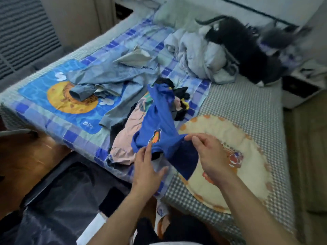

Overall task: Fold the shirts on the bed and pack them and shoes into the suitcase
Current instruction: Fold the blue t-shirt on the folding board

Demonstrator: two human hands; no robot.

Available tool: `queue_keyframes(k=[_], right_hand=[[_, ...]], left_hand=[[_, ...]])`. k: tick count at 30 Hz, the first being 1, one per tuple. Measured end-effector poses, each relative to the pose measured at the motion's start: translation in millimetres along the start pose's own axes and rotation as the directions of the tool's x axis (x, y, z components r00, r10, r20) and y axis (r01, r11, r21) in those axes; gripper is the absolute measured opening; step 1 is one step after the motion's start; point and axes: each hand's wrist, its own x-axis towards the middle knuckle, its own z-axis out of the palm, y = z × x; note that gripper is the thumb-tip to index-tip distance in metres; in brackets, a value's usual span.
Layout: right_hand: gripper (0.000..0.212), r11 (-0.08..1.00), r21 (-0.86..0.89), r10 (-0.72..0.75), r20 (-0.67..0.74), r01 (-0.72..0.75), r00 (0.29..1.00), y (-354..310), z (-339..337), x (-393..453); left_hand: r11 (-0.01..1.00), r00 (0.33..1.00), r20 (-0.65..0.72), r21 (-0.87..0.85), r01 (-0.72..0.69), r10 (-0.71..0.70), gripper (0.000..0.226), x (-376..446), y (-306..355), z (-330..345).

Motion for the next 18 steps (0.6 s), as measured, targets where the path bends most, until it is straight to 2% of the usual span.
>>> queue_keyframes(k=[1,3,4,6,8,11,13,15,16,17,18], right_hand=[[0.032,0.998,0.064,0.007,-0.020,-0.006,1.000,-6,-13,-22],[0.032,0.971,0.237,0.047,-0.072,-0.028,0.996,-16,-37,-60],[0.027,0.939,0.343,0.076,-0.116,-0.032,0.990,-17,-51,-72],[0.022,0.868,0.497,0.100,-0.200,0.013,0.975,-14,-82,-85],[0.029,0.840,0.538,0.095,-0.275,0.071,0.957,-12,-110,-89],[0.037,0.808,0.574,0.098,-0.347,0.128,0.933,-9,-144,-83],[0.040,0.880,0.442,0.043,-0.440,0.175,0.897,-11,-173,-76],[0.041,0.983,0.052,-0.121,-0.543,0.178,0.831,-16,-211,-65],[0.044,0.973,-0.183,-0.220,-0.545,0.141,0.809,-22,-229,-59],[0.048,0.919,-0.381,-0.304,-0.514,0.104,0.802,-31,-245,-54],[0.047,0.856,-0.510,-0.352,-0.454,0.085,0.818,-37,-257,-49]], left_hand=[[0.997,0.997,0.053,0.036,-0.063,0.061,0.088,3,17,5],[0.990,0.989,0.111,0.092,-0.110,0.099,0.052,5,37,11],[0.984,0.992,0.096,0.153,-0.090,0.076,0.031,4,45,9],[0.983,1.000,-0.005,0.185,-0.005,0.006,0.010,1,53,2],[1.000,0.997,-0.075,0.025,0.002,-0.001,0.007,-3,70,-10],[0.986,0.981,-0.181,-0.141,-0.091,0.065,0.010,7,123,-28],[0.965,0.948,-0.221,-0.077,-0.250,0.229,0.010,23,168,-45],[0.898,0.881,-0.180,0.149,-0.415,0.437,0.008,46,220,-68],[0.831,0.845,-0.138,0.318,-0.456,0.516,0.008,58,249,-80],[0.740,0.817,-0.095,0.492,-0.458,0.569,0.012,68,280,-90],[0.632,0.787,-0.070,0.641,-0.435,0.613,0.017,75,312,-98]])
